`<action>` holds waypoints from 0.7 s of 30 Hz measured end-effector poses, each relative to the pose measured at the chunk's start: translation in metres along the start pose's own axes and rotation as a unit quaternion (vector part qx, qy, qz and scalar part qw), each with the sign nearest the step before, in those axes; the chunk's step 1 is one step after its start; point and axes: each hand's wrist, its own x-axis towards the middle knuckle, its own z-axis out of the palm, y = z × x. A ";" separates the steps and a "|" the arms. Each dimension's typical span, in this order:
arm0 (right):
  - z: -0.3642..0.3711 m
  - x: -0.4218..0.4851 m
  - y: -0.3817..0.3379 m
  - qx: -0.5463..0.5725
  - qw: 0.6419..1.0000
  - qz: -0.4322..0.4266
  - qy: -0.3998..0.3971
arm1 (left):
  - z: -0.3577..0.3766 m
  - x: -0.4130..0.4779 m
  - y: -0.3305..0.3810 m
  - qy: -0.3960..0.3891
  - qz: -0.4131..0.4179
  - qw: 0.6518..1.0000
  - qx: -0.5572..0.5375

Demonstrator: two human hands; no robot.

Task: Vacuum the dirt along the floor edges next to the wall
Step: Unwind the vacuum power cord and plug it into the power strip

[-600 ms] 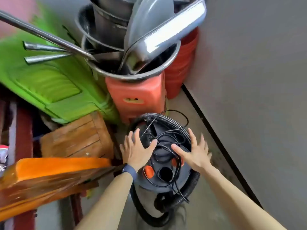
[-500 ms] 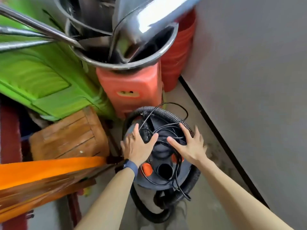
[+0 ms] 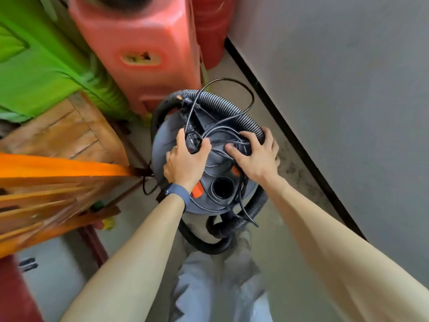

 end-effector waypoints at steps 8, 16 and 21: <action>0.010 -0.084 0.074 -0.006 1.000 0.000 0.011 | 0.029 -0.094 -0.039 -0.034 0.005 0.999 -0.015; 0.029 -0.183 0.149 0.005 1.000 0.009 0.010 | 0.053 -0.199 -0.084 -0.059 0.008 0.998 -0.022; 0.048 -0.249 0.186 0.014 0.999 0.027 0.011 | 0.057 -0.262 -0.120 -0.084 0.008 0.996 -0.024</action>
